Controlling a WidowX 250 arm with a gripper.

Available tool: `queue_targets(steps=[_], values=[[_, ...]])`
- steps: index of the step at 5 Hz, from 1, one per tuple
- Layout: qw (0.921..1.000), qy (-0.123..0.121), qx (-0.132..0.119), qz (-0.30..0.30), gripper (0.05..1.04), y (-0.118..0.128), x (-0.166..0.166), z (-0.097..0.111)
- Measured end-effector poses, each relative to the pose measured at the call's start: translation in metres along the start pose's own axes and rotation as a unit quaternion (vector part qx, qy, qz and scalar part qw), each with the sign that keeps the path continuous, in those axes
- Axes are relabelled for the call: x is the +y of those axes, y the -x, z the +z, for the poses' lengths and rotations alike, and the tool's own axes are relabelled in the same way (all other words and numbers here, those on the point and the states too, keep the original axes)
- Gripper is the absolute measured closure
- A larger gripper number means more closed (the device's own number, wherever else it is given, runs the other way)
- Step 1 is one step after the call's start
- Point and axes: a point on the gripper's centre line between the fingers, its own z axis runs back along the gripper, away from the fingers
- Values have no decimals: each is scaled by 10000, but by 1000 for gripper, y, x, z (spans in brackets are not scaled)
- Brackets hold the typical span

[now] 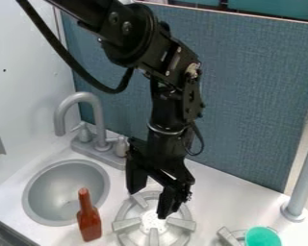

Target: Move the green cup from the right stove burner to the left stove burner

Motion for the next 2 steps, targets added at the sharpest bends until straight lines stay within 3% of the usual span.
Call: queue_targets(steps=[1,2], values=[[9999,19,115,3,83,1,-1,-7],[9994,286,-162,-96,83,-15,-22,-16]])
